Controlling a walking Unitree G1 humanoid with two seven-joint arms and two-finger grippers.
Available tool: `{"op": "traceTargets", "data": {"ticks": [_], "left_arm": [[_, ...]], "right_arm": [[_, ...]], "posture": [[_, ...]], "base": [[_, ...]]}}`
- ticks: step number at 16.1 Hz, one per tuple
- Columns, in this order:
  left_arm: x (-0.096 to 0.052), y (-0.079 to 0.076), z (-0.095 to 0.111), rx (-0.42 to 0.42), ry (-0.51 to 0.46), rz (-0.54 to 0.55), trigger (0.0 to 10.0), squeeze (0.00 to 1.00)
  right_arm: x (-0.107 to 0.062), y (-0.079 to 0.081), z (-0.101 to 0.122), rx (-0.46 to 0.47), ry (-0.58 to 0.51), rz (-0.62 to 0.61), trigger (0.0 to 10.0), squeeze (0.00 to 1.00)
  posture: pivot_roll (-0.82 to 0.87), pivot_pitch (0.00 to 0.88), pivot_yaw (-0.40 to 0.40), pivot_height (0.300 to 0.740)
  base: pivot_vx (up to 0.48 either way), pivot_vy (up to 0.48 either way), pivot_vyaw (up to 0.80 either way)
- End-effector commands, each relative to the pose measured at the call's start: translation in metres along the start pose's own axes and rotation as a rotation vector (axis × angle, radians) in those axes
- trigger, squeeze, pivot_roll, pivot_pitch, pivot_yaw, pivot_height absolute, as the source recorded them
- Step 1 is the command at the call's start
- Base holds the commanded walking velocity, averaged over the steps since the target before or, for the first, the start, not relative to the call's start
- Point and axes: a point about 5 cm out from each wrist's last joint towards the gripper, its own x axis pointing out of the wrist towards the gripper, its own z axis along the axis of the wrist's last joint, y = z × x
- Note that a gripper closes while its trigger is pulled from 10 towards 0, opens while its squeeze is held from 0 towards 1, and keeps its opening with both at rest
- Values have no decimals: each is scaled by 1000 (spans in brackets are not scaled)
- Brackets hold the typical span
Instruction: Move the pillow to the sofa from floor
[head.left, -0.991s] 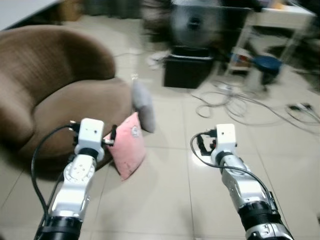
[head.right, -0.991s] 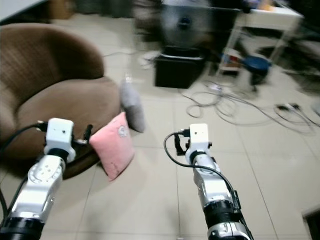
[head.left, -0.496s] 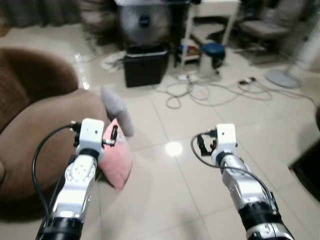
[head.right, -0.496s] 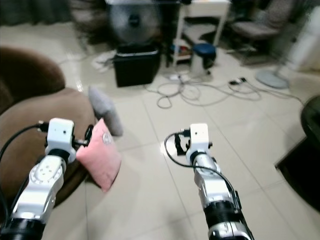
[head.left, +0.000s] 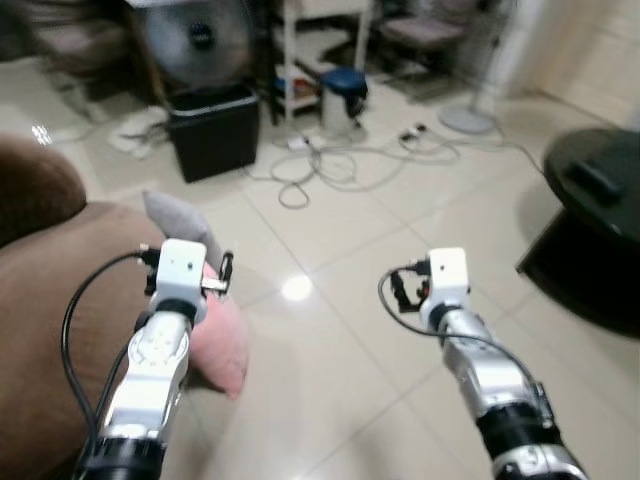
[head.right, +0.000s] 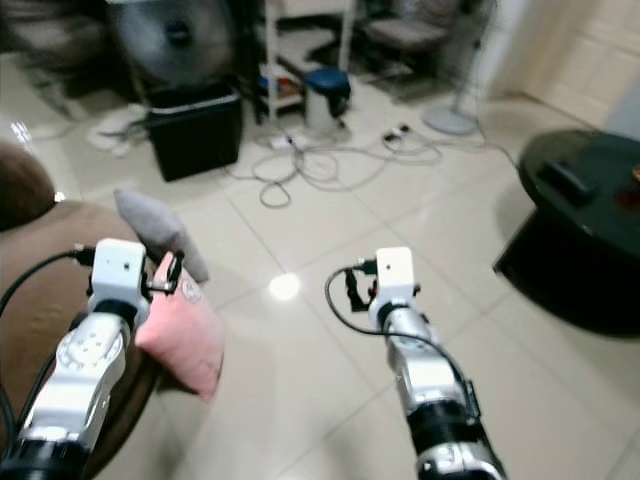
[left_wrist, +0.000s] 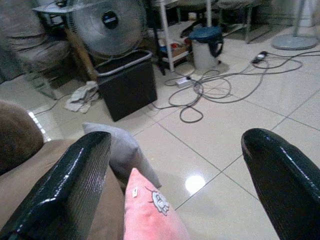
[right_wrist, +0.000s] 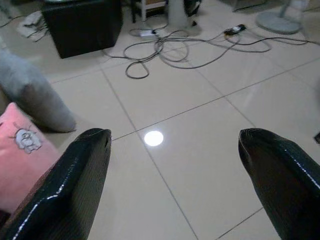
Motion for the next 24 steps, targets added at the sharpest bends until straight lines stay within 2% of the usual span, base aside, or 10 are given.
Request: {"op": "traceTargets", "data": {"ticks": [1, 5, 7, 11, 14, 18, 20, 24], "left_arm": [[0, -6, 2, 2, -10, -17, 10000, 0], [-1, -6, 2, 2, -11, -15, 10000, 0], [-1, -6, 2, 2, -11, -14, 10000, 0], [0, -6, 3, 5, -16, -13, 10000, 0], [1, -9, 8, 53, -46, -42, 10000, 0], [2, -10, 8, 53, -52, -45, 10000, 0], [3, -9, 10, 30, -61, -22, 10000, 0], [4, -10, 11, 59, -82, -37, 10000, 0]], "right_arm": [[0, -3, 6, 1, -27, 0, 10000, 0], [0, -2, 6, -48, -23, 20, 10000, 0], [0, -2, 6, -50, -24, 21, 10000, 0], [1, -2, 6, -14, -28, 11, 10000, 0], [2, -2, 7, -10, -31, 6, 10000, 0], [1, -5, 6, -9, -32, -2, 10000, 0], [1, -7, 7, -13, -32, -8, 10000, 0], [2, -7, 8, 1, -34, -18, 10000, 0]], "posture": [[22, 0, -3, 740], [25, 0, -7, 740], [27, 0, -9, 740], [29, 0, -10, 740], [23, 0, -1, 740], [16, 0, 1, 740], [14, 0, 1, 740], [16, 0, 1, 740]], "base": [[0, 480, 0], [0, 480, 158], [0, 480, 800], [0, 451, 0], [0, -262, 0], [0, -472, 0], [0, 0, 0], [0, 0, 0]]}}
